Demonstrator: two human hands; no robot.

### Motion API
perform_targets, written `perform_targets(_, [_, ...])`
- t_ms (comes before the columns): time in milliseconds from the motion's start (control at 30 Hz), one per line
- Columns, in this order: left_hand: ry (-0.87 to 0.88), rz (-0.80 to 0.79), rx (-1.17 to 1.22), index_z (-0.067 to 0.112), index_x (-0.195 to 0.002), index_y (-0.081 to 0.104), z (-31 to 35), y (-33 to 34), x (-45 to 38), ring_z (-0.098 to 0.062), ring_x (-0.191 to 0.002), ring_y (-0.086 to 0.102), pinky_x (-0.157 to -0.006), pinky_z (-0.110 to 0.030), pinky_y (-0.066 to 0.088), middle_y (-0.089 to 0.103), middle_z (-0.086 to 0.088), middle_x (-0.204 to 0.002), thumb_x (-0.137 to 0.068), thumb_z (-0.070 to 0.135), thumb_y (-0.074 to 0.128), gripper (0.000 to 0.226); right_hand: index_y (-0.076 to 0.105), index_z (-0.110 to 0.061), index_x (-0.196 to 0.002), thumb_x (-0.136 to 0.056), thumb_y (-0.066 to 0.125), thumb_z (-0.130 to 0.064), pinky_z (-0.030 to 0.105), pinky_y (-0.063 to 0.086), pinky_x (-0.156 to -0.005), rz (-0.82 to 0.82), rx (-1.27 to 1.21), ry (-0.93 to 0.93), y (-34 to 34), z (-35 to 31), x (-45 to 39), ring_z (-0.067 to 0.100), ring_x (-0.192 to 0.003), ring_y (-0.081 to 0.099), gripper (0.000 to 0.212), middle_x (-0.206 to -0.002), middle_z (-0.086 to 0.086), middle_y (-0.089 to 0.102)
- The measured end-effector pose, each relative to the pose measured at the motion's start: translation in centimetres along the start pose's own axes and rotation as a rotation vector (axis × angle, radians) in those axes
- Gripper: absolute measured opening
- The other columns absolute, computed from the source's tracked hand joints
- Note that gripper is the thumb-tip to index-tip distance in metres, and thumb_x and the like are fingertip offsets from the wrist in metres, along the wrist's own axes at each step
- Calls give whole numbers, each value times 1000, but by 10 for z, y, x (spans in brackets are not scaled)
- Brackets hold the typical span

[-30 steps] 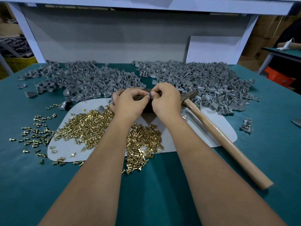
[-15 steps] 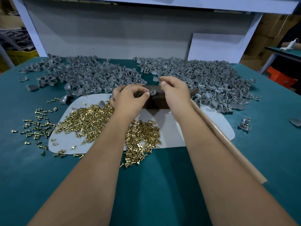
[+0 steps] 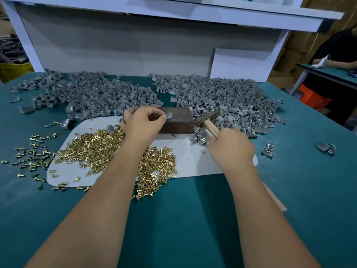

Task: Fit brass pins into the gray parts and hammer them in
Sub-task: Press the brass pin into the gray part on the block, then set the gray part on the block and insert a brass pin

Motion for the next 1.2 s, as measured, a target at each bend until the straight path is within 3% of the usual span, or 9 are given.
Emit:
perform_targets(100, [-8,7,8,41,-87,66,-2,1,-1,-17,-132,26,-107,-40,18,35,37,-87,-88,42,68,2,59,-6,-107,-92,53,-23,30,35,-65,19,-29,1,0,-2,0,31,-94,57,23,-106,14,60])
perform_targets(200, [-12,3,13,43,-86,65,-3,4,-3,-17,-130,27,-105,-39,18,41,35,-88,-87,43,68,3,43,-10,-100,-91,54,-17,28,27,-49,110,-57,10,-14,-5,1,27,-68,47,16,-91,11,64])
perform_targets(333, [-15,-12,-19,44,-84,63,-2,4,-4,-20,-128,29,-93,-35,16,59,24,-114,-88,43,67,6,29,-17,-92,-94,53,-22,27,13,-43,330,-140,-74,-49,-18,10,20,-49,36,24,-67,-1,46])
perform_targets(433, [-30,-23,-23,45,-87,64,-3,4,-4,-19,-128,29,-88,-34,14,60,20,-125,-88,45,66,3,43,-18,-103,-97,48,-27,30,19,-48,345,-204,-216,-55,-40,19,23,-57,38,12,-80,2,55])
perform_targets(600, [-25,-12,1,45,-81,64,-3,4,-2,-15,-128,28,-85,-33,11,57,27,-110,-88,45,68,8,32,-38,-144,-97,47,-25,27,23,-47,353,-173,-282,-57,-61,30,19,-60,39,51,-81,-1,46])
perform_targets(800, [-66,-5,11,49,-71,61,-5,4,-2,-12,-130,28,-90,-36,13,52,33,-94,-86,46,70,18,25,-43,-145,-93,50,-18,27,28,-50,269,-40,-302,-47,-69,32,21,-59,40,63,-91,3,58])
perform_targets(933, [-70,12,0,49,-72,62,-6,4,-4,-12,-131,29,-94,-40,15,56,31,-98,-85,45,72,17,37,-35,-144,-87,59,-12,22,14,-44,400,-128,-286,-62,-68,39,20,-53,35,66,-78,5,52])
perform_targets(1067, [-91,13,10,52,-65,58,-8,4,-2,-10,-131,28,-90,-36,13,55,32,-94,-85,47,71,25,22,-43,-145,-93,50,-17,27,22,-46,251,-45,-287,-43,-75,33,22,-59,39,65,-92,6,58])
perform_targets(1200, [-74,49,20,48,-72,66,-8,4,-3,-9,-130,29,-86,-34,10,53,36,-82,-84,44,74,14,32,-35,-146,-87,59,-13,25,21,-46,399,-129,-249,-60,-69,39,19,-53,37,68,-78,5,50])
Point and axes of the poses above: each hand's wrist, its own x-axis away from the middle knuckle, its own y-axis out of the palm, z = x × y, the point moved 10 cm from there along -x, towards the middle knuckle
